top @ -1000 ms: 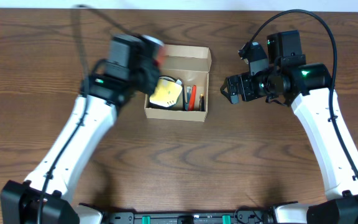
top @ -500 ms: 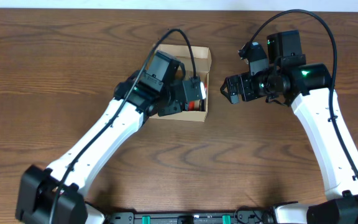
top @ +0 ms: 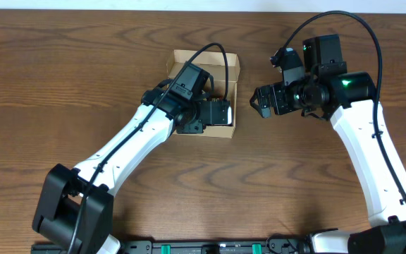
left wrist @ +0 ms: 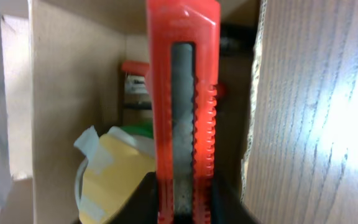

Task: Pack container
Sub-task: 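Carry the red box cutter over the box and lower it in, then release the cutter and move both grippers to the box lid, then grip the lid flap with both grippers and swing it closed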

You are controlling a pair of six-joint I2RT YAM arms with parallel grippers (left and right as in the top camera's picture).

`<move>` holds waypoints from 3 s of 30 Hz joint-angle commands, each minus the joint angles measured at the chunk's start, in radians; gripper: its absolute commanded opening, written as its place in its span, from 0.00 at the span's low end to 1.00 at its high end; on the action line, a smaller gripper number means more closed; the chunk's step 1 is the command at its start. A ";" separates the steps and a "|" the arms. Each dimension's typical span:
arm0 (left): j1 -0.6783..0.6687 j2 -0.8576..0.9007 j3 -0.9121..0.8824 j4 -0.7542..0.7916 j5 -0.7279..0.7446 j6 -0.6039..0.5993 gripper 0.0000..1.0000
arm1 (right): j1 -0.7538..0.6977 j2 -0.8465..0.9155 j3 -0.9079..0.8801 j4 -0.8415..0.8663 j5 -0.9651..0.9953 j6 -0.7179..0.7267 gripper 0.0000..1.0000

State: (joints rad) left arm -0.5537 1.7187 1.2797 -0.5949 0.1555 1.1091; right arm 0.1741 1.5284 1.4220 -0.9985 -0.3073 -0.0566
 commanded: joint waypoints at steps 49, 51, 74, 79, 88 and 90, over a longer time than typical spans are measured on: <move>0.462 0.179 0.156 0.226 0.307 -1.255 0.06 | -0.003 -0.017 0.002 0.028 -0.014 -0.011 0.99; 0.469 0.238 0.172 0.236 0.345 -1.289 0.06 | -0.003 -0.017 0.002 0.058 -0.010 -0.011 0.99; 0.469 0.535 0.446 0.187 0.499 -1.346 0.06 | -0.092 0.537 -0.021 0.597 -0.193 0.386 0.01; 0.469 0.541 0.446 0.180 0.499 -1.361 0.06 | -0.089 0.619 -0.021 0.730 -0.279 0.481 0.01; 0.469 0.550 0.446 0.174 0.512 -1.369 0.06 | -0.051 0.678 -0.021 0.828 -0.352 0.559 0.01; 0.469 0.550 0.446 0.173 0.531 -1.372 0.06 | -0.044 0.678 -0.021 0.849 -0.356 0.579 0.01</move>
State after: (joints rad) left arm -0.0868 2.2387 1.7073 -0.4168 0.6518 -0.2562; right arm 0.1120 2.1857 1.4029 -0.1631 -0.6182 0.4736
